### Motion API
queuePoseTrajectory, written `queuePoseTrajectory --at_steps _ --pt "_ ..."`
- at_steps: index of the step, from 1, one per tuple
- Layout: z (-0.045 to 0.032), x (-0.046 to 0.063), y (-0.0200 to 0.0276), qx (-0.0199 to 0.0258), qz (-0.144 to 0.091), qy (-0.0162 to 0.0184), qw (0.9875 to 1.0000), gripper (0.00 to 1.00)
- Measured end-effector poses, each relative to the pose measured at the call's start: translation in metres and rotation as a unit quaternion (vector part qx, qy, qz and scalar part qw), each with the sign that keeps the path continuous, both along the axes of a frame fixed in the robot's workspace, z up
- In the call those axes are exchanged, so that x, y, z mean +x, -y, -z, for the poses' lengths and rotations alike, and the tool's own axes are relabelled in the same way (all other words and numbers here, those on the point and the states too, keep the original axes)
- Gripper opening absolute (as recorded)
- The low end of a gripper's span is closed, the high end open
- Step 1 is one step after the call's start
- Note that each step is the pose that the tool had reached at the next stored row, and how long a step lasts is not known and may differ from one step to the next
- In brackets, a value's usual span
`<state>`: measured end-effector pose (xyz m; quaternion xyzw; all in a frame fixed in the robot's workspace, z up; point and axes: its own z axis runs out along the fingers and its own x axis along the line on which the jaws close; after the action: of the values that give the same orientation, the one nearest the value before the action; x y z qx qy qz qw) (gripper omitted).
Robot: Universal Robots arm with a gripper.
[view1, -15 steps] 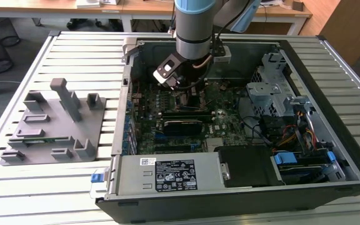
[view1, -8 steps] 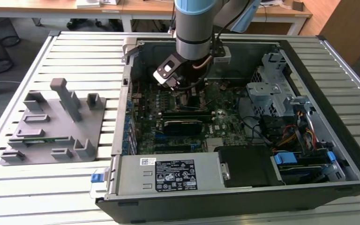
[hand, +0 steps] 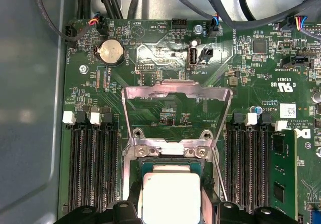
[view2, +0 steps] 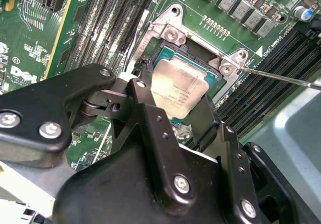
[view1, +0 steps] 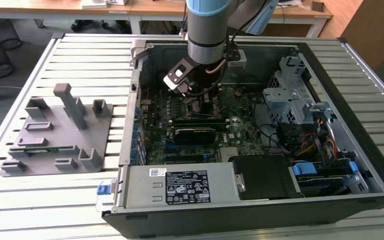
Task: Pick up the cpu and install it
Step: 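Place the cpu into insertion slot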
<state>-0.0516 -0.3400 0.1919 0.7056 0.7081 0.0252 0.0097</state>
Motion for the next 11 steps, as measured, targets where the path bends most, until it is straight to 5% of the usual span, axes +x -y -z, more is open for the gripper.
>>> queuePoseTrajectory --at_steps 3,11 --pt "0.0001 0.0000 0.0000 0.0000 0.000 0.0000 1.0000 0.61" --pt "-0.0025 0.0000 0.0000 0.0000 0.000 0.0000 1.0000 0.61"
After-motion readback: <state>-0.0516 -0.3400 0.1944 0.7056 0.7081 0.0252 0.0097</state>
